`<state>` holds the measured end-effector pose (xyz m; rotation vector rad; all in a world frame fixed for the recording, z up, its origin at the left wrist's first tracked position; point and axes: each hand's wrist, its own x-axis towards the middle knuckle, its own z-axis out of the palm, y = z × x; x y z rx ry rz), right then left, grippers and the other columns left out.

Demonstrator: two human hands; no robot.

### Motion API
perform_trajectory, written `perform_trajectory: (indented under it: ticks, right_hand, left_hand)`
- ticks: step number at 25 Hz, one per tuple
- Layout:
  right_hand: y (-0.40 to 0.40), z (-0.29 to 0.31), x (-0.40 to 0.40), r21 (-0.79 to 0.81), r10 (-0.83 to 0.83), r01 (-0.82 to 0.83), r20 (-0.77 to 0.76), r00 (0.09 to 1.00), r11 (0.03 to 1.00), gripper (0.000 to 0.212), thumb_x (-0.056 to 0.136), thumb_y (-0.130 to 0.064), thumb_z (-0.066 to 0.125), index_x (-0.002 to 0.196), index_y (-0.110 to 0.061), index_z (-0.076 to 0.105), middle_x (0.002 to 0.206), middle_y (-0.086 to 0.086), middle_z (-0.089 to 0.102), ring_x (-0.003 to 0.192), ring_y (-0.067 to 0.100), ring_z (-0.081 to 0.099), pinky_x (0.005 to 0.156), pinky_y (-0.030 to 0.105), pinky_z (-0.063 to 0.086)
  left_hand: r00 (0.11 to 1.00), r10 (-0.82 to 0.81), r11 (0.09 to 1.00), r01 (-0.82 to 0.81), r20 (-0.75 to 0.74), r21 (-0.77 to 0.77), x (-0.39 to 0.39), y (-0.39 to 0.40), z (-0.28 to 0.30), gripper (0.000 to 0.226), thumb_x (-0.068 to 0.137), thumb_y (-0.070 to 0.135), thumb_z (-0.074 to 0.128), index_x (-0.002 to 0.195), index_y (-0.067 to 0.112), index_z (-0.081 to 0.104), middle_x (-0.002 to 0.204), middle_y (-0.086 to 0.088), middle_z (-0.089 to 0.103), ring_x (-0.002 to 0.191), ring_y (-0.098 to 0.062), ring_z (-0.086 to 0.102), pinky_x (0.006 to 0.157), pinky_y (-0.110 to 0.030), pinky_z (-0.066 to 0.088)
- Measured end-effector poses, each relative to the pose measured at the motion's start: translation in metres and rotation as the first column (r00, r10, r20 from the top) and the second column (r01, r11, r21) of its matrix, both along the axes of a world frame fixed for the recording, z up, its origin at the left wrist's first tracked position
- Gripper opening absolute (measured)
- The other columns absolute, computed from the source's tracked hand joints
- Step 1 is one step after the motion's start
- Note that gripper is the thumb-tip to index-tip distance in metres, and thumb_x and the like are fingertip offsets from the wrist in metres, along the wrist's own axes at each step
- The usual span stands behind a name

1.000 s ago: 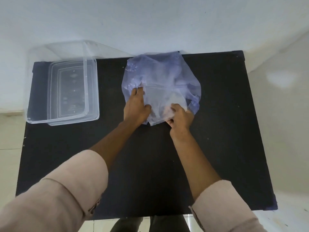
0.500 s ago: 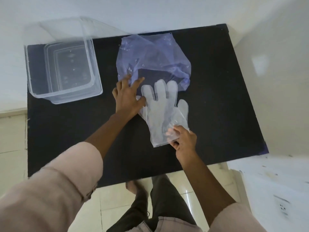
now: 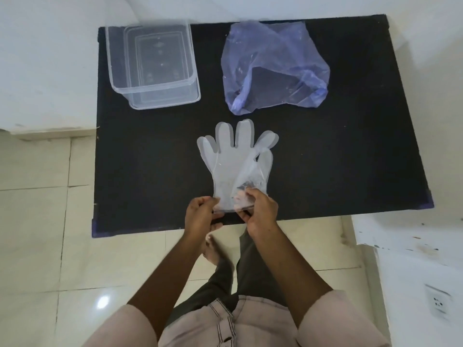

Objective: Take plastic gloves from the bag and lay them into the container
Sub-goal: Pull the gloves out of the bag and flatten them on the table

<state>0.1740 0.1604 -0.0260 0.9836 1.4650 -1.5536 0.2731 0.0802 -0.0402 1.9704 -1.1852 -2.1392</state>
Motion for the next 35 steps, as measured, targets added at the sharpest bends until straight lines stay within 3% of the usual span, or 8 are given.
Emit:
perform_trajectory:
  ticks: [5, 10, 17, 20, 24, 26, 31, 35]
  right_hand:
    - [0.004, 0.002, -0.003, -0.045, 0.151, -0.152, -0.027, 0.988, 0.987, 0.014, 0.080, -0.012, 0.069, 0.092, -0.009, 0.065, 0.093, 0.012, 0.067, 0.082, 0.027, 0.065, 0.067, 0.039, 0.056]
    - [-0.003, -0.007, -0.050, -0.048, 0.178, -0.186, -0.131, 0.975, 0.981, 0.031, 0.080, -0.019, 0.071, 0.106, -0.004, 0.068, 0.101, 0.016, 0.073, 0.088, 0.029, 0.070, 0.069, 0.035, 0.059]
    - [-0.005, -0.022, -0.081, 0.356, 0.320, -0.182, -0.379, 0.868, 0.917, 0.026, 0.078, -0.009, 0.074, 0.103, -0.012, 0.066, 0.104, 0.007, 0.069, 0.089, 0.018, 0.067, 0.072, 0.029, 0.059]
    - [0.005, -0.018, -0.071, 0.589, 0.599, -0.247, -0.532, 0.598, 0.770, 0.035, 0.081, -0.018, 0.070, 0.113, -0.012, 0.057, 0.108, 0.005, 0.062, 0.099, 0.020, 0.061, 0.077, 0.028, 0.052]
    - [0.014, -0.019, -0.025, 0.831, 0.823, -0.262, -0.541, -0.172, 0.492, 0.023, 0.085, -0.024, 0.063, 0.103, -0.010, 0.063, 0.103, 0.011, 0.066, 0.095, 0.026, 0.059, 0.080, 0.032, 0.043]
    - [0.020, -0.027, -0.006, 0.883, 0.782, -0.339, -0.453, -0.428, 0.326, 0.018, 0.087, -0.024, 0.060, 0.099, -0.012, 0.065, 0.099, 0.009, 0.070, 0.093, 0.028, 0.062, 0.081, 0.036, 0.047]
    - [0.007, -0.030, 0.020, 0.826, 0.762, -0.461, -0.517, -0.389, 0.325, 0.034, 0.080, -0.044, 0.064, 0.096, -0.014, 0.067, 0.098, 0.006, 0.071, 0.093, 0.024, 0.061, 0.083, 0.040, 0.051]
    - [-0.008, -0.027, 0.025, 0.838, 0.844, -0.516, -0.398, -0.360, 0.175, 0.050, 0.079, -0.059, 0.060, 0.104, -0.016, 0.065, 0.105, 0.004, 0.069, 0.094, 0.020, 0.059, 0.083, 0.041, 0.052]
  left_hand:
    - [1.000, 0.014, 0.997, -0.013, 0.015, -0.071, -0.003, -0.019, -0.014, 0.021, 0.079, 0.011, 0.075, 0.098, 0.009, 0.064, 0.105, -0.017, 0.071, 0.093, -0.032, 0.071, 0.066, -0.040, 0.062]
    - [0.994, -0.028, 0.977, 0.050, 0.108, -0.205, 0.000, -0.031, -0.019, 0.020, 0.078, 0.012, 0.076, 0.095, 0.014, 0.067, 0.098, -0.009, 0.072, 0.091, -0.028, 0.071, 0.078, -0.046, 0.061]
    - [0.991, -0.019, 0.968, 0.052, 0.131, -0.246, -0.001, -0.031, -0.019, 0.018, 0.081, 0.019, 0.075, 0.097, 0.016, 0.066, 0.099, -0.005, 0.070, 0.094, -0.025, 0.068, 0.080, -0.043, 0.061]
    - [0.991, -0.096, 0.971, 0.114, 0.097, -0.210, 0.002, -0.034, -0.013, 0.015, 0.084, 0.024, 0.070, 0.096, 0.015, 0.066, 0.099, -0.009, 0.072, 0.090, -0.026, 0.069, 0.071, -0.039, 0.061]
    - [0.999, -0.029, 0.996, 0.031, 0.027, -0.085, 0.018, -0.036, -0.004, 0.012, 0.094, 0.023, 0.056, 0.096, 0.013, 0.063, 0.094, -0.014, 0.074, 0.083, -0.029, 0.072, 0.074, -0.043, 0.060]
    - [0.999, -0.044, 0.998, 0.045, 0.024, -0.051, 0.025, -0.035, 0.000, 0.018, 0.096, 0.023, 0.053, 0.100, 0.010, 0.064, 0.091, -0.014, 0.074, 0.079, -0.027, 0.071, 0.079, -0.046, 0.058]
    - [0.990, -0.143, 0.985, 0.143, 0.000, -0.095, 0.031, -0.026, 0.006, 0.027, 0.097, 0.028, 0.050, 0.096, 0.014, 0.072, 0.089, -0.010, 0.077, 0.082, -0.024, 0.072, 0.080, -0.042, 0.057]
    - [0.989, -0.149, 0.984, 0.147, -0.019, -0.098, 0.033, -0.023, 0.008, 0.030, 0.097, 0.035, 0.050, 0.097, 0.020, 0.076, 0.090, -0.005, 0.078, 0.088, -0.026, 0.073, 0.082, -0.041, 0.056]
